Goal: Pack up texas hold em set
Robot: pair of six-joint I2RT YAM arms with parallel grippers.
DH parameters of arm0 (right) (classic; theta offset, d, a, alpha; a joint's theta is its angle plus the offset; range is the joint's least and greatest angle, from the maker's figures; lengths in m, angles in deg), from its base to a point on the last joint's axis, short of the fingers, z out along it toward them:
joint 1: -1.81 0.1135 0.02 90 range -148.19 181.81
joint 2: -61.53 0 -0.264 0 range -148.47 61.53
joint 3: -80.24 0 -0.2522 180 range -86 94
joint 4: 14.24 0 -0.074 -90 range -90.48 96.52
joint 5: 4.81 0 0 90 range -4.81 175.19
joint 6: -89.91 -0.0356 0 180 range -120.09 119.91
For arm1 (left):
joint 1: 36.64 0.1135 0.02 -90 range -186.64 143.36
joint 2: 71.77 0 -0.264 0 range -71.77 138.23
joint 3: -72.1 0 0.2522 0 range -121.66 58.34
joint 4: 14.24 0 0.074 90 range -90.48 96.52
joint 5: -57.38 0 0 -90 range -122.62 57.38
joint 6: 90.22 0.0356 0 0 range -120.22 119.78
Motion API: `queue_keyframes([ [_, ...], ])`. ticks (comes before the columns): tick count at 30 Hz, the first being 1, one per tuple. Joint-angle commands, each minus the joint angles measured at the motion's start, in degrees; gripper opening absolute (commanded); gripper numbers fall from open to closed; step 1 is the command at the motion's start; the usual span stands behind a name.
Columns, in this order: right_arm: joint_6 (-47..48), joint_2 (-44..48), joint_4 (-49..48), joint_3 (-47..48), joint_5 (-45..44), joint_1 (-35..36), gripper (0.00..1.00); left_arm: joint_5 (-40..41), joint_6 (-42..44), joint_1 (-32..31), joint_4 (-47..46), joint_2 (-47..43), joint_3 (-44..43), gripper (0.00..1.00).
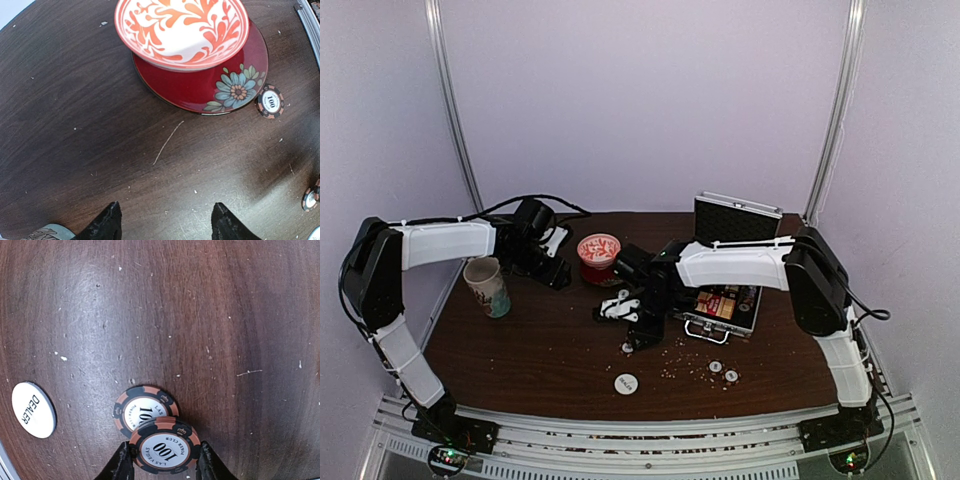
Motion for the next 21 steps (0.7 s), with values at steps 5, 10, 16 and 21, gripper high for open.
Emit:
queue_keyframes([
  [5,0.5,-2.5,1.2,3.4,2.6,1.5,0.3,-0.2,0.6,0.5,-1.4,-1.0,0.3,0.62],
  [10,0.1,-3.3,1.3,3.7,1.9,2.1,0.31,-0.5,0.6,0.6,-1.4,-1.0,0.4,0.62],
  [16,-0.2,-3.5,1.4,3.4,0.7,2.1,0.35,-0.8,0.7,0.5,-1.4,-0.8,0.4,0.62],
  [21,-0.5,-4.1,1.4,4.0,1.2,2.3,0.51,-0.9,0.7,0.6,-1.2,-0.7,0.3,0.62],
])
